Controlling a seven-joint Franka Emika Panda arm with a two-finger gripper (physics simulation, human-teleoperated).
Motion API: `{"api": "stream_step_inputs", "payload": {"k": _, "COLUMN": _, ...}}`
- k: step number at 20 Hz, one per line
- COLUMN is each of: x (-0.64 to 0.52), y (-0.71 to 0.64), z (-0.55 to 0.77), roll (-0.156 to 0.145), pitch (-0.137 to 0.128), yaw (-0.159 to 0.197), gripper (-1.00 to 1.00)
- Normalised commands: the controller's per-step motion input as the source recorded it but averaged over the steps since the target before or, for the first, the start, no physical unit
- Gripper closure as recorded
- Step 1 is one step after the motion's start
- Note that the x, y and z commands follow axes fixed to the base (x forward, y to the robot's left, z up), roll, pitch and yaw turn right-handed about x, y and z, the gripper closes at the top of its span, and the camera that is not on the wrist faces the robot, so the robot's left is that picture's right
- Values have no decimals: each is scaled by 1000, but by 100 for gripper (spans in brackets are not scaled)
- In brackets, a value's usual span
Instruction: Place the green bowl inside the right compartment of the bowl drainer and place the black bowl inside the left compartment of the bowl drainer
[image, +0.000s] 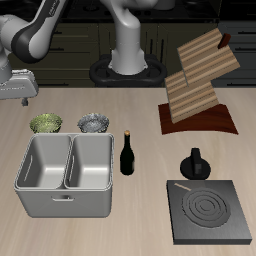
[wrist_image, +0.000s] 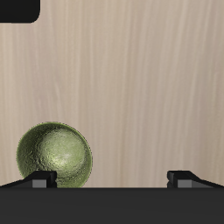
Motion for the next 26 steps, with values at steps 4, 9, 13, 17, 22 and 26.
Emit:
{"api": "stream_step_inputs", "payload": {"k": 4, "x": -368, "y": 263, "z": -235, "roll": 12, "pitch": -28, "yaw": 30, "gripper": -100}}
{"api": "stream_step_inputs", "payload": {"k": 9, "x": -237, "y": 181, "z": -125, "roll": 31, "pitch": -6, "yaw": -30, "gripper": -100}}
{"api": "stream_step_inputs", "payload": {"k": 13, "x": -104, "y": 65, "z": -102, "roll": 2, "pitch": -10, "yaw": -5, "gripper": -100}}
{"api": "stream_step_inputs", "payload": {"k": 17, "x": 14, "y": 34, "z": -192, "roll": -20, "pitch": -8, "yaw": 4, "gripper": -100}}
{"api": "stream_step_inputs", "payload": {"k": 22, "x": 106, "y": 22, "z": -191, "roll": 3, "pitch": -7, "yaw": -6, "gripper": -100}}
{"api": "stream_step_inputs", "payload": {"k": 26, "x": 46, "y": 43, "z": -314, "roll": 2, "pitch": 13, "yaw": -14, "gripper": -100}}
